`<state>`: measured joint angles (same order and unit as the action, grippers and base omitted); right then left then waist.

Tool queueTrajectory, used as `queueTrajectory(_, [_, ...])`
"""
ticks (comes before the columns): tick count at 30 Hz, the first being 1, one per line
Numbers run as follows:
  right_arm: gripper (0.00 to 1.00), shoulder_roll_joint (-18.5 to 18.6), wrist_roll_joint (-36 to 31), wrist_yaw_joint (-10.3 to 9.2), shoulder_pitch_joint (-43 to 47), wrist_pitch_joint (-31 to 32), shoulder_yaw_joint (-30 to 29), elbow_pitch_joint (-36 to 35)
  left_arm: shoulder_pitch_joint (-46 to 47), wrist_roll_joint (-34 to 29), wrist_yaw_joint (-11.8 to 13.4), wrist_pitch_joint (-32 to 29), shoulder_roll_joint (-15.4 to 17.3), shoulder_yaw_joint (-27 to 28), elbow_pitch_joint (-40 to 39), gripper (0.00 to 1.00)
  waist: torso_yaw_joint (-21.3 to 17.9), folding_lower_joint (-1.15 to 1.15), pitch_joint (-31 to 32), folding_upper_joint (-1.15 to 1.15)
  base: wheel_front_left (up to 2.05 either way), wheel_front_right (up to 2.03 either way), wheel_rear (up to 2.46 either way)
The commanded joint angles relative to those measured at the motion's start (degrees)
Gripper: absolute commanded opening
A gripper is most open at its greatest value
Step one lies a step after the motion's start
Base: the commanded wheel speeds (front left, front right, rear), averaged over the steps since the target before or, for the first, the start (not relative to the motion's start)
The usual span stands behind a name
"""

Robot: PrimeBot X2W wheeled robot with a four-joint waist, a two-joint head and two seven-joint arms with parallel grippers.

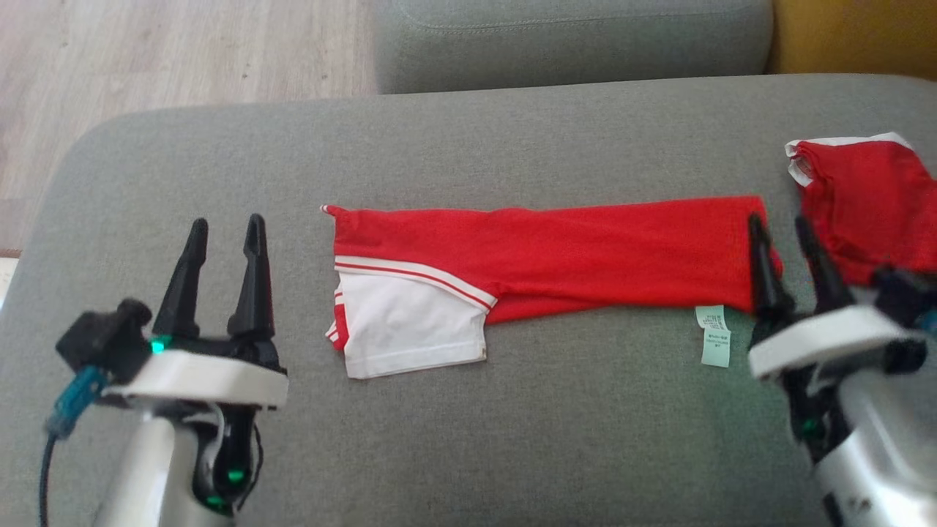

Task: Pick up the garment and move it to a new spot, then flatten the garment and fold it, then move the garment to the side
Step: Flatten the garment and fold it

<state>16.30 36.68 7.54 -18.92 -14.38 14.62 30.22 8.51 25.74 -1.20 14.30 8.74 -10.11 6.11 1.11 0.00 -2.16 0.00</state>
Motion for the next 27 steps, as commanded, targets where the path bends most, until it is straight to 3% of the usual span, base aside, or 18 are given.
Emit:
queueTrajectory(1, [1.00,-0.5,-1.7,-0.05,-0.9,-0.6,-0.6,-2.9,1.5,-1.1,-0.9,0.7,-0.6,3.6,-2.4,1.00,0.0,0.00,0.2,0.00,0.00,0.00,0.00])
queueTrajectory(4, [1.00,-3.8,-5.4,-0.05,2.6,-0.6,-3.7,-5.4,-1.3,-5.8,-3.4,0.7,-3.3,5.9,-3.0,1.00,0.1,0.00,0.5,0.00,0.00,0.00,0.00])
queueTrajectory(9, [1.00,-8.0,-9.6,-0.05,6.9,-0.6,-6.5,-8.3,-4.3,-8.9,-5.4,0.7,-5.3,7.3,-2.3,1.00,0.1,0.00,0.7,0.00,0.00,0.00,0.00])
queueTrajectory(16, [1.00,-9.5,-12.5,-0.05,8.0,-0.6,-7.8,-8.6,-4.2,-9.1,-6.1,0.7,-5.8,6.9,-1.8,1.00,0.8,0.00,-0.5,0.00,0.00,0.00,0.00])
queueTrajectory(27, [1.00,-9.2,-19.4,-0.05,-1.2,3.1,-20.3,5.9,-1.1,-8.3,-6.3,0.7,-5.9,2.4,0.1,1.00,4.3,0.00,-5.0,0.00,0.00,0.00,0.00])
